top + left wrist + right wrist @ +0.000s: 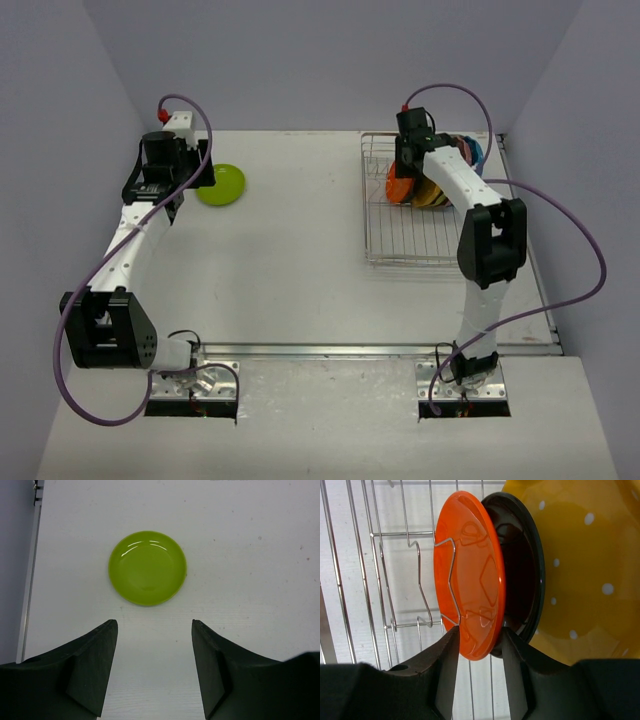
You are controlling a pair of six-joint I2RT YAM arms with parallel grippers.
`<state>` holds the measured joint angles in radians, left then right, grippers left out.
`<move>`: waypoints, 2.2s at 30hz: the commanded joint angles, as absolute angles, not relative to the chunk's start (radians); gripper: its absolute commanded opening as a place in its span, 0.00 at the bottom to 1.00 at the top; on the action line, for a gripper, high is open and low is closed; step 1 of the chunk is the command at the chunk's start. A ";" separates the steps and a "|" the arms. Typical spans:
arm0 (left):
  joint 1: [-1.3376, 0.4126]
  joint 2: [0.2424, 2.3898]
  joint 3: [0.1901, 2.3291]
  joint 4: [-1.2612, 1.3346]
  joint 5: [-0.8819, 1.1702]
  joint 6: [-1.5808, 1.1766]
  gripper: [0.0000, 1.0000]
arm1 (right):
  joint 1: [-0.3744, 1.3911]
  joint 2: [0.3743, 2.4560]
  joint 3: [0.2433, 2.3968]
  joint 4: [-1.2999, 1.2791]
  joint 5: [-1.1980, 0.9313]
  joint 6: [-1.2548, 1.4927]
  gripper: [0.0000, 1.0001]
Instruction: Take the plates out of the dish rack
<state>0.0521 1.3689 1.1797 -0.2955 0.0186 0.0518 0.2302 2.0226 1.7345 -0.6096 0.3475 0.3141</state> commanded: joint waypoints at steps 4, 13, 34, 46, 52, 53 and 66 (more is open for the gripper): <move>0.055 1.333 1.186 -0.259 0.012 0.048 0.59 | 0.224 2.068 1.816 -0.583 0.408 0.309 0.28; 0.054 1.344 1.189 -0.258 0.014 0.043 0.59 | 0.229 2.007 1.812 -0.580 0.444 0.278 0.00; 0.055 1.287 1.266 -0.301 0.558 0.011 0.77 | 0.364 1.629 1.767 -0.502 0.191 0.195 0.00; -0.072 1.318 1.240 -0.291 0.855 -0.104 0.74 | 0.463 1.531 1.507 -0.452 -0.432 0.314 0.00; -0.175 1.365 1.236 -0.325 0.815 -0.061 0.66 | 0.490 1.542 1.508 -0.451 -0.442 0.309 0.00; -0.195 1.377 1.237 -0.329 0.806 -0.056 0.63 | 0.492 1.544 1.509 -0.451 -0.447 0.309 0.00; -0.212 1.434 1.237 -0.333 0.703 -0.071 0.00 | 0.495 1.533 1.482 -0.452 -0.355 0.300 0.07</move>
